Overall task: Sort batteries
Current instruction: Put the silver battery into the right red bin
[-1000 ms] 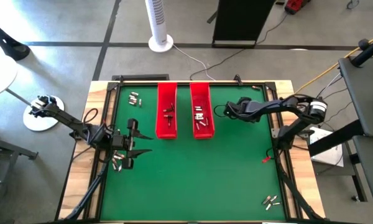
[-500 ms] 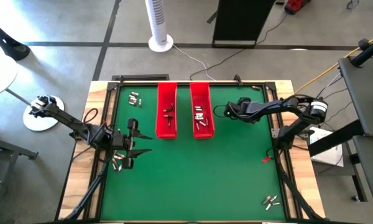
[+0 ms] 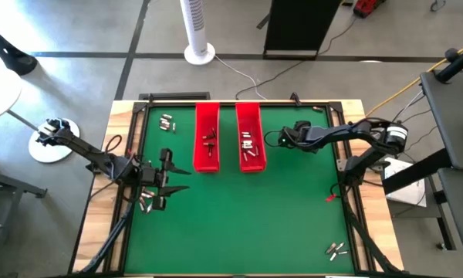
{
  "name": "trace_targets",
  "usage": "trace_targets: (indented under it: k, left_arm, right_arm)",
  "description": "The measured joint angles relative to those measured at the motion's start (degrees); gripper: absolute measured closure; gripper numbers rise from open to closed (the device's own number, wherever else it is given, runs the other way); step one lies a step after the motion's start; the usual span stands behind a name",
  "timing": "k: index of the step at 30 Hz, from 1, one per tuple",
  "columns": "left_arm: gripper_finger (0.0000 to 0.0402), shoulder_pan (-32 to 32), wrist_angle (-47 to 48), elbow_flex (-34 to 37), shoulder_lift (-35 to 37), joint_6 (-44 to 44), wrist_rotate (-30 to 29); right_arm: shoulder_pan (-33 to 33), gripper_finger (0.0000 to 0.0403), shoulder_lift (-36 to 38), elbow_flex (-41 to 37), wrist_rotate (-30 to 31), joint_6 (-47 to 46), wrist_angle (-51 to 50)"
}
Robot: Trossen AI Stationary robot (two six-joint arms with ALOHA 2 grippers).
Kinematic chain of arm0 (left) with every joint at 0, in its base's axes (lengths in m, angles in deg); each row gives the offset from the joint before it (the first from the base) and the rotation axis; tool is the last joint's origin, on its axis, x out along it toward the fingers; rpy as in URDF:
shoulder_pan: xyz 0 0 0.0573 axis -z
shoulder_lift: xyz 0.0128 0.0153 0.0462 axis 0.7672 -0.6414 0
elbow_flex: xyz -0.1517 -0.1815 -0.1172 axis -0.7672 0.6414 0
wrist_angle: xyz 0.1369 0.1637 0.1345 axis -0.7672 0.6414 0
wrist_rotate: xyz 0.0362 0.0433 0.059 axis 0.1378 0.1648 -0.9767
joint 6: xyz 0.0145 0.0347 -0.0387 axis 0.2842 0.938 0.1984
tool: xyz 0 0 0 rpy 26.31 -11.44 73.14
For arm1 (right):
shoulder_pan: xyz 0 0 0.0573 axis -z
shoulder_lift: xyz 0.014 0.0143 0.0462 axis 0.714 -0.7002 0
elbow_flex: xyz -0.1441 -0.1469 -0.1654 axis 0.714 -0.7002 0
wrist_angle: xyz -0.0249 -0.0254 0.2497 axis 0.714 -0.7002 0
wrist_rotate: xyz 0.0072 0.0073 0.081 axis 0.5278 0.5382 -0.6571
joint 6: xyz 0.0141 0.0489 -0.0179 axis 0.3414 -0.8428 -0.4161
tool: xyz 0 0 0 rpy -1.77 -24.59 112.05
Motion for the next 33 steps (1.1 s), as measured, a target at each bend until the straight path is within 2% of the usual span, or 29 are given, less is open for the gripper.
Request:
trace_targets:
  k: [7,10,13,17,19,22,26,30,33]
  left_arm:
    - [0.0233,0.0,0.7,0.0,0.0,-0.1,0.0]
    - [0.0233,0.0,1.3,0.0,0.0,-0.1,0.0]
    - [0.0233,0.0,2.2,0.0,0.0,-0.1,0.0]
    - [0.0233,0.0,5.8,0.0,0.1,-0.1,0.0]
    - [0.0233,0.0,7.8,0.0,0.1,-0.1,-0.4]
    - [0.0233,0.0,9.7,0.0,0.1,-1.0,-4.2]
    - [0.0233,-0.1,11.1,0.0,0.5,-3.6,-9.2]
    - [0.0233,0.0,11.3,0.0,0.8,-4.7,-8.1]
    - [0.0233,0.0,11.4,0.0,1.4,-5.1,-2.7]
  right_arm:
    - [-1.0,0.0361,8.5,0.1,-2.4,1.9,-5.9]
    - [-2.5,0.0364,13.6,1.7,-1.2,3.4,-9.0]
    - [-5.3,0.0364,17.9,3.3,0.9,5.2,-12.3]
    - [-10.9,0.0364,21.9,7.5,3.0,8.8,-11.7]
    - [-14.4,0.0364,22.1,10.5,4.7,11.6,-11.7]
    - [-19.0,0.0364,21.1,16.1,6.2,17.6,-11.4]
    - [-21.9,0.0364,16.9,25.0,5.9,28.2,-11.5]
    - [-21.6,0.0364,10.4,34.4,1.1,40.1,-11.3]
    - [-20.7,0.0364,4.8,40.4,-3.9,48.2,-11.6]
